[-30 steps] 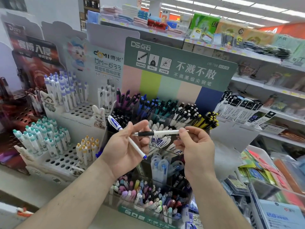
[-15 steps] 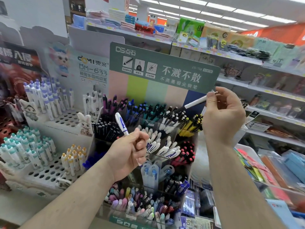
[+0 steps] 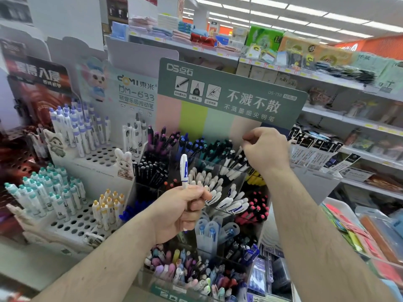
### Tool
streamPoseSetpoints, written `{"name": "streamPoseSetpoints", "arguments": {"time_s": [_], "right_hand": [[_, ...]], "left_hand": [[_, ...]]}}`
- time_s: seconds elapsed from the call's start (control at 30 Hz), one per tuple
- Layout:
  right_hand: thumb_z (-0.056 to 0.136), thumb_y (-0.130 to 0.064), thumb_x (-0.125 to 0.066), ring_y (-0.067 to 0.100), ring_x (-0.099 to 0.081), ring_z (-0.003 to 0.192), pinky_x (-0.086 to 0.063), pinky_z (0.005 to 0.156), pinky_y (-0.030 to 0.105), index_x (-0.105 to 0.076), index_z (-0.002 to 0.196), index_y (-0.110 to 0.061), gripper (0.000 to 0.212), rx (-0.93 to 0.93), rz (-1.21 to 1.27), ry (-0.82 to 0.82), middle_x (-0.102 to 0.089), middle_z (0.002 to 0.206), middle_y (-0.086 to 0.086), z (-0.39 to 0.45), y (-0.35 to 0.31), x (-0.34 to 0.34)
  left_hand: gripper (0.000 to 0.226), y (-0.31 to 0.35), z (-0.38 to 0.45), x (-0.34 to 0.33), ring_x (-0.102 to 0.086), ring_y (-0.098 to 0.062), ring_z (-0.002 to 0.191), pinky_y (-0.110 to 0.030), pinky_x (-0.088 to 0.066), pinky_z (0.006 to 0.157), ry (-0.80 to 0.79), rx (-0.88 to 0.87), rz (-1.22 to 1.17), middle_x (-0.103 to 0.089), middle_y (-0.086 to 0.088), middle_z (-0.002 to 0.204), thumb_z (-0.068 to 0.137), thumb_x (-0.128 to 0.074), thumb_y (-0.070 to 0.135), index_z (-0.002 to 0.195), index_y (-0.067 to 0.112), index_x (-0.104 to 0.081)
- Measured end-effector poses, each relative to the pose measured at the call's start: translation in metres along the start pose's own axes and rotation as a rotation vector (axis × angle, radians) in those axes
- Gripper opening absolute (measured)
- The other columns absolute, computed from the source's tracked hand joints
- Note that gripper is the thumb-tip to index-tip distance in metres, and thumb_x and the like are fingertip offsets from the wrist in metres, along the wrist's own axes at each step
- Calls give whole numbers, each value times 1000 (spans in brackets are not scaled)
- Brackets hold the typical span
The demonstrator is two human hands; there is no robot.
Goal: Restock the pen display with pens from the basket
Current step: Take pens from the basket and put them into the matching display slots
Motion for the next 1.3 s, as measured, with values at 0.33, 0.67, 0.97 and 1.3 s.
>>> {"name": "streamPoseSetpoints", "arguments": {"time_s": [0.33,0.67,0.97,1.3], "right_hand": [[80,-13,-68,24,-56,78,-41,66,28,-53,65,-23,24,-71,-179,-265,-64,86,4,10,-7,-10],[82,-46,-73,3,-61,72,-50,66,23,-68,87,-24,22,-20,236,-286,-65,75,-12,-101,-38,-38],[90,-6,-69,12,-62,50,-53,50,22,-65,99,-10,10,-513,836,-25,-68,70,5,-115,30,-23],[92,-8,-69,17,-71,64,-59,66,30,-69,93,-14,6,-440,968,411,-73,75,2,-110,49,11]], "left_hand": [[25,-4,-10,-1,-25,-8,47,-20,-23,43,-24,30,131,-38,3,61,103,-41,17,90,11,-62],[23,-12,-12,4,-26,-9,45,-22,-22,42,102,78,499,-39,5,59,100,-46,19,104,3,-62],[28,-7,-28,22,-50,-11,50,-19,-43,46,33,-102,-70,-61,-5,72,92,-52,24,107,12,-72],[42,-9,-31,14,-64,-16,61,-25,-54,54,-79,-152,-276,-73,-10,96,87,-49,32,120,15,-68]]}}
Point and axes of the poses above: each hand's wrist, its own z-axis towards the middle knuckle, its own x-axis out of the back of the hand, y = z × x, the point moved 6 cm from there along z, towards the middle knuckle
